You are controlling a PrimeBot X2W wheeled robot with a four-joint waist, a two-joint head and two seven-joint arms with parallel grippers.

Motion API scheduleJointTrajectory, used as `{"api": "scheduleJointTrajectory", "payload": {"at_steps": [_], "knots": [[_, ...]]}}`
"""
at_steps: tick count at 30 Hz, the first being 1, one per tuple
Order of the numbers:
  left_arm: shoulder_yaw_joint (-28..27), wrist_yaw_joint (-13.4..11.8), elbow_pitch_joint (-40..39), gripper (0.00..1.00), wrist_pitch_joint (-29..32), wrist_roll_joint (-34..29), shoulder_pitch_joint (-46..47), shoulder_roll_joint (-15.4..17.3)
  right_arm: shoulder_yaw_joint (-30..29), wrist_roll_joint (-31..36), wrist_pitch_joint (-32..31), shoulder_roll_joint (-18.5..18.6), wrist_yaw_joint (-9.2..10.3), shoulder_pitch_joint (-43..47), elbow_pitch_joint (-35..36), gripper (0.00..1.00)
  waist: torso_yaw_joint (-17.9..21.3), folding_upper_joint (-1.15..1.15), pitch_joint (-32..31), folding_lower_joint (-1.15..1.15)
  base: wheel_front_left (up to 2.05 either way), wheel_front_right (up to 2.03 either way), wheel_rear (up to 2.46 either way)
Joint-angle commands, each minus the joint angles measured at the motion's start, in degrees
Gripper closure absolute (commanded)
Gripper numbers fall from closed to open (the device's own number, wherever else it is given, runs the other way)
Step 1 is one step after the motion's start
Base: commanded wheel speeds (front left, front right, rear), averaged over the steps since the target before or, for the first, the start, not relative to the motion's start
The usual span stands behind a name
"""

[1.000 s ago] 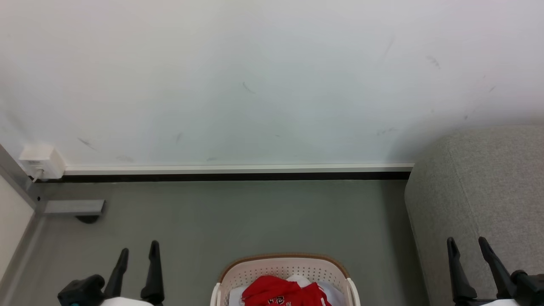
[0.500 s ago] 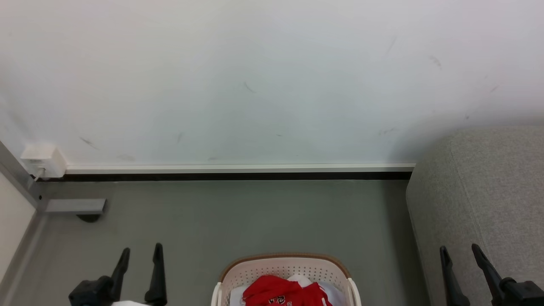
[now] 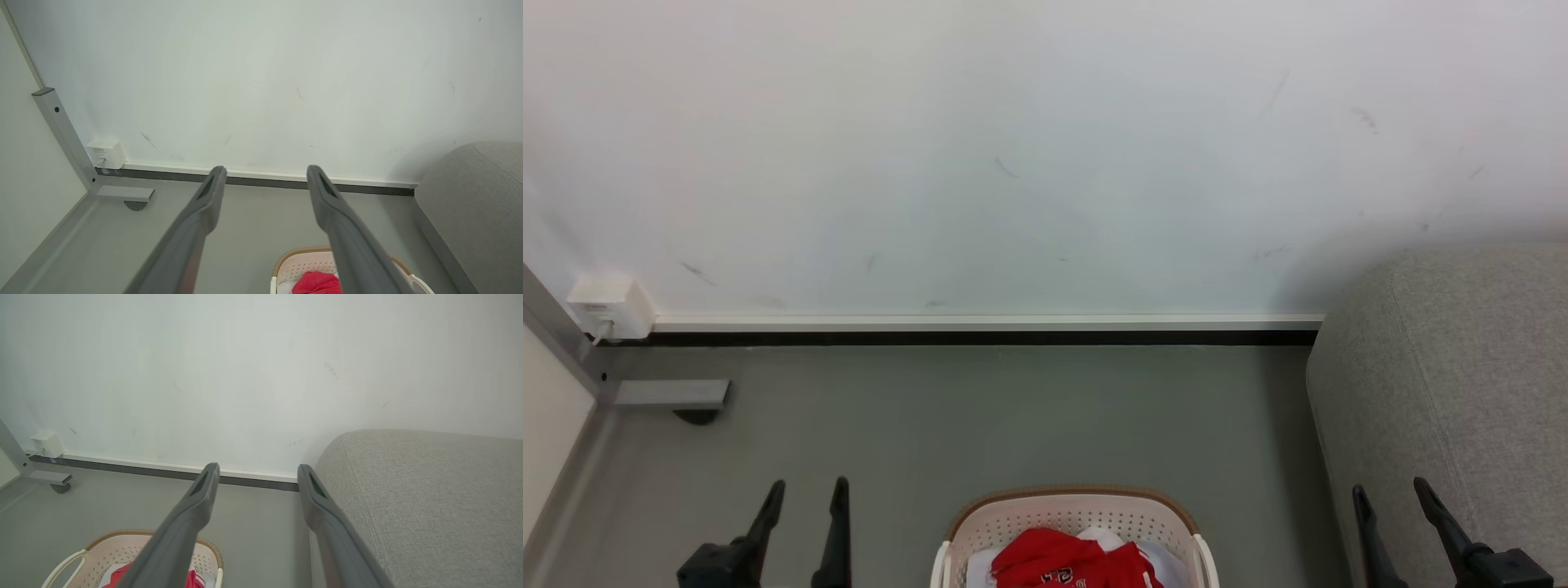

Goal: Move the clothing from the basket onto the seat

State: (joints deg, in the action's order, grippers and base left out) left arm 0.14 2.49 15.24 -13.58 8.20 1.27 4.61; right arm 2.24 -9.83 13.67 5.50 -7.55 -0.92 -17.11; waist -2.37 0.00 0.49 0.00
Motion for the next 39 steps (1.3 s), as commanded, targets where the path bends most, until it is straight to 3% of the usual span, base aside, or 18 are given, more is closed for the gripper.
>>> {"api": "scheduleJointTrajectory", "payload": {"at_steps": [1, 13, 39], "knots": [[-0.24, 0.26, 0.19, 0.0, -0.55, -1.28, 0.2, 0.21, 0.19, 1.18, 0.48, 0.15, 0.11, 0.31, -0.23, 0.0, 0.0, 0.0, 0.0, 0.0, 0.0, 0.0, 0.0], [-0.49, 0.84, 1.02, 0.0, -1.69, -6.48, -0.36, -0.41, 0.78, 4.8, 1.62, 0.71, 0.12, 0.48, -0.82, 0.0, 0.14, 0.0, -0.15, 0.0, 0.0, 0.0, 0.0], [0.25, 2.19, 2.44, 0.0, -1.58, -7.42, 2.29, -0.82, 0.86, 3.13, 1.57, 0.6, 0.12, -1.24, 1.6, 0.0, 3.73, 0.0, 2.35, 0.0, 0.0, 0.0, 0.0]]}}
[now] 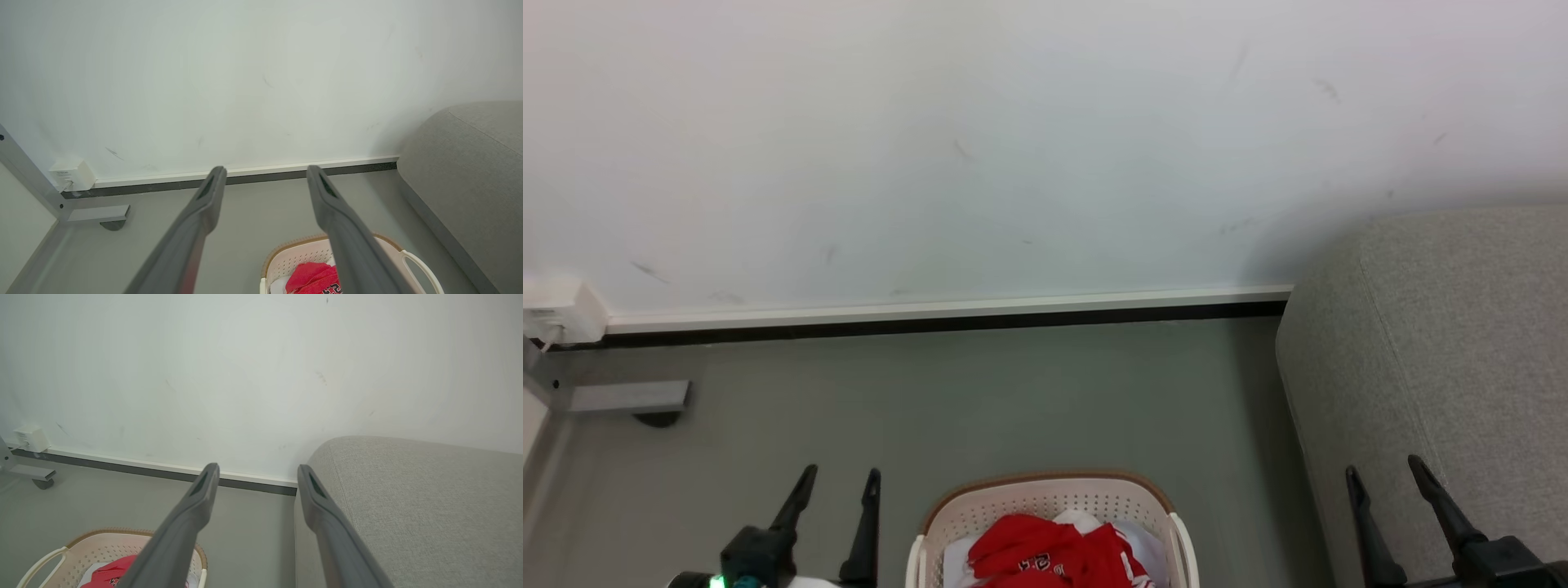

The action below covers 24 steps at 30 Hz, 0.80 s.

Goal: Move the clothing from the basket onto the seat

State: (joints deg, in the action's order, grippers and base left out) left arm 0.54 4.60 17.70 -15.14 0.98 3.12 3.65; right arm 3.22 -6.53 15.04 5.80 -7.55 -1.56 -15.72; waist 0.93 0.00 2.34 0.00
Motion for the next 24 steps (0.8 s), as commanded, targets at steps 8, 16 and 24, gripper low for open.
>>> {"api": "scheduleJointTrajectory", "payload": {"at_steps": [8, 16, 24], "knots": [[5.67, 1.76, 6.28, 0.0, -0.02, -2.19, 7.05, 0.78, -0.45, -0.42, 0.21, -0.53, 0.12, -3.64, 2.88, 0.0, 3.21, 0.0, 6.31, 0.0, 0.0, 0.0, 0.0], [14.39, 2.7, 19.45, 0.0, 0.89, -4.96, 16.48, 1.3, 0.92, -0.34, 0.2, -1.36, 0.12, -8.05, 6.47, 0.0, 6.9, 0.0, 14.42, 0.0, 0.0, 0.0, 0.0], [26.54, 2.76, 32.91, 0.0, 6.77, -3.97, 25.61, 1.78, 3.05, 0.13, 0.2, -2.39, 0.12, -13.71, 10.24, 0.0, 10.58, 0.0, 23.63, 0.0, 0.0, 0.0, 0.0]]}}
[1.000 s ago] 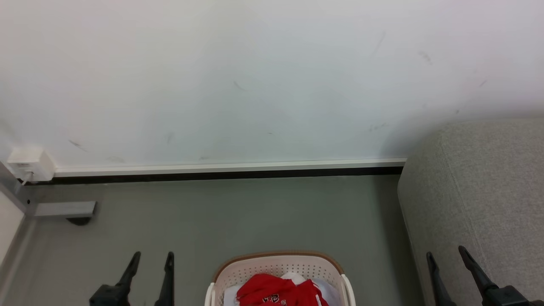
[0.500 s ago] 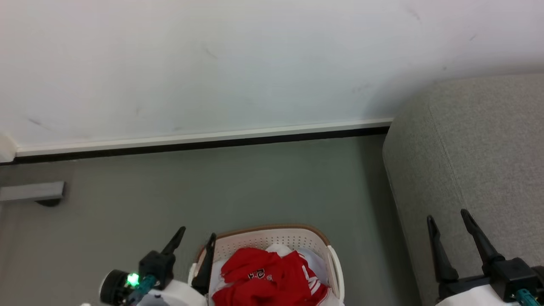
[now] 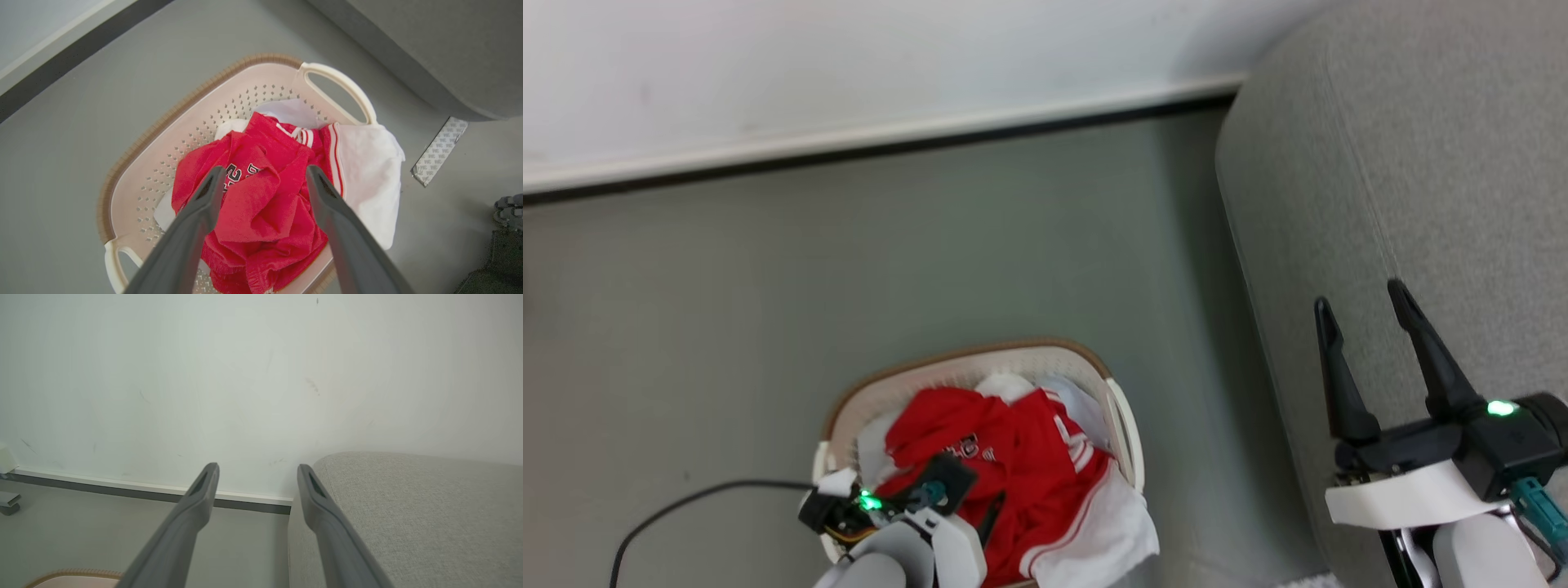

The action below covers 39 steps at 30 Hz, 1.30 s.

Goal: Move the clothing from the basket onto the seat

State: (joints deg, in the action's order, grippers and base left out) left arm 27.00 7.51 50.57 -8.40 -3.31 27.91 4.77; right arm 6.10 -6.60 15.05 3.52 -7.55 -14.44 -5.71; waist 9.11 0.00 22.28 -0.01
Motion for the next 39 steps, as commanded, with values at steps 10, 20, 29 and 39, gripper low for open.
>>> {"api": "scheduleJointTrajectory", "payload": {"at_steps": [10, 20, 29, 39], "knots": [[7.66, -0.14, 10.02, 0.0, 5.36, 5.15, 10.39, 3.06, 3.28, -2.82, 0.19, -0.62, 0.12, -5.29, 5.53, 0.0, 5.22, 0.0, 11.9, 0.01, 0.0, 0.0, 0.0], [9.78, -0.16, 16.42, 0.0, 10.43, 6.97, 17.01, 5.84, 4.53, -5.87, 0.19, -0.62, 0.12, -8.42, 9.65, 0.0, 6.99, 0.0, 19.05, 0.01, 0.0, 0.0, 0.0], [13.64, -0.15, 18.17, 0.68, 9.32, 10.07, 19.93, 5.45, 4.67, -5.94, 0.19, -0.61, 0.12, -9.13, 9.55, 0.0, 7.26, 0.0, 21.39, 0.01, 0.0, 0.0, 0.0], [10.13, -0.13, 18.46, 1.0, 0.01, 16.66, 18.38, 3.55, 3.15, -5.6, 0.19, -0.59, 0.12, -7.09, 7.19, 0.0, 5.62, 0.0, 15.05, 0.01, 0.0, 0.0, 0.0]]}}
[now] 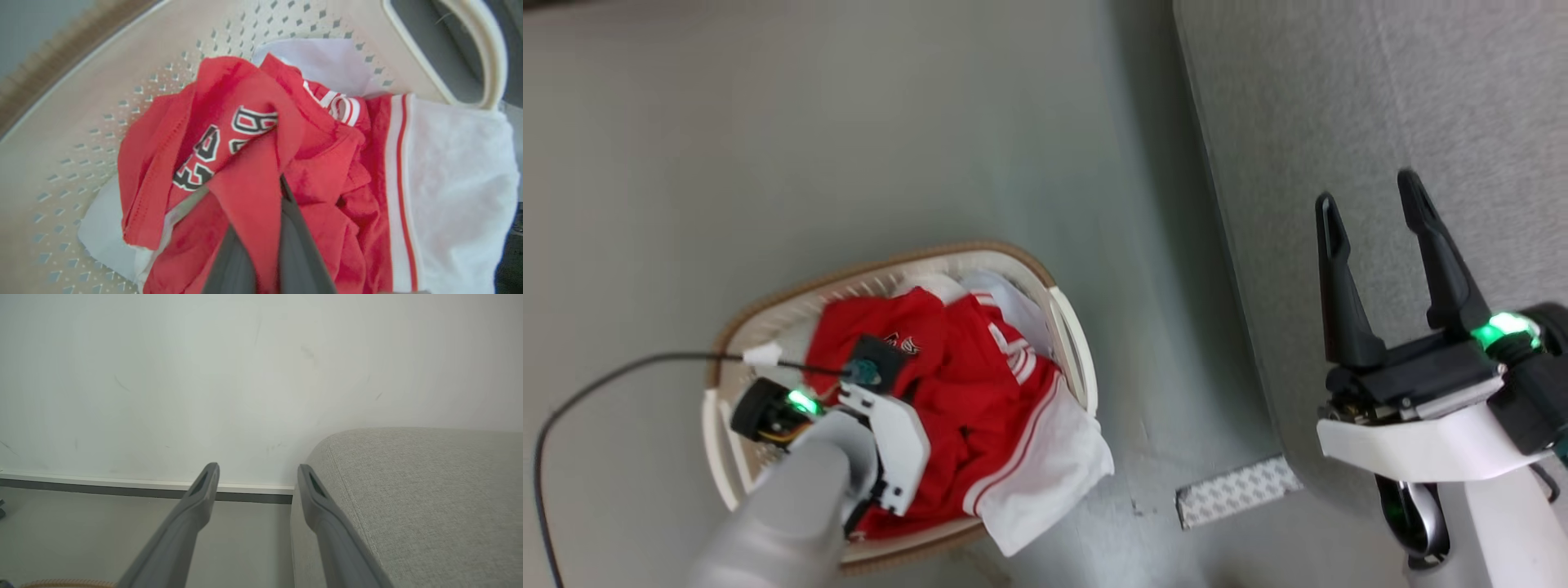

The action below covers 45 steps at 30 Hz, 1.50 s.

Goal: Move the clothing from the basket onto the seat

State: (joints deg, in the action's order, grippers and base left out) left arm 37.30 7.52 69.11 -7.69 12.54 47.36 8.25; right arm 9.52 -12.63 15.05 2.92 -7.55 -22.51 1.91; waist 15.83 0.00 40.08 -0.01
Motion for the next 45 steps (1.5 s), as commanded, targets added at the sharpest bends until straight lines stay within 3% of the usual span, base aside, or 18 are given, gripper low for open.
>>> {"api": "scheduleJointTrajectory", "payload": {"at_steps": [1, 7, 13, 19, 32, 45], "knots": [[-0.18, -0.14, -0.08, 1.0, -0.71, 0.81, -1.06, 0.08, -0.26, 0.43, 0.19, 0.01, 0.12, 0.98, -0.43, 0.0, -1.09, 0.0, -2.76, 0.01, 0.0, 0.0, 0.0], [-0.77, -0.14, -1.75, 1.0, -6.32, 3.69, -6.35, -2.41, -1.87, 1.6, 0.19, 0.03, 0.12, 5.98, -3.79, 0.0, -4.74, 0.0, -14.5, 0.01, 0.0, 0.0, 0.0], [-1.96, -0.39, -6.53, 1.0, -7.47, 6.22, -12.28, -4.01, -4.78, 2.5, 0.19, 0.04, 0.12, 12.52, -6.09, 0.0, -8.47, 0.0, -25.69, 0.01, 0.0, 0.0, 0.0], [-2.82, -1.66, -13.78, 1.0, -7.48, 7.4, -16.53, -4.49, -7.21, 3.29, 0.19, 0.04, 0.12, 17.92, -7.06, 0.0, -12.06, 0.0, -32.29, 0.01, 0.0, 0.0, 0.0], [-5.67, -5.57, -35.11, 1.0, -7.47, 8.45, -28.01, -0.35, -8.34, 3.32, 0.19, 1.55, 0.12, 25.09, -8.09, 0.0, -16.15, 0.0, -41.45, 0.01, 0.0, 0.0, 0.0], [-8.29, -9.49, -56.05, 1.0, -0.75, 11.08, -36.8, 6.35, -4.09, 1.25, 0.19, 4.6, 0.12, 28.74, -6.87, 0.0, -16.17, 0.0, -45.84, 0.01, 0.0, 0.0, 0.0]]}}
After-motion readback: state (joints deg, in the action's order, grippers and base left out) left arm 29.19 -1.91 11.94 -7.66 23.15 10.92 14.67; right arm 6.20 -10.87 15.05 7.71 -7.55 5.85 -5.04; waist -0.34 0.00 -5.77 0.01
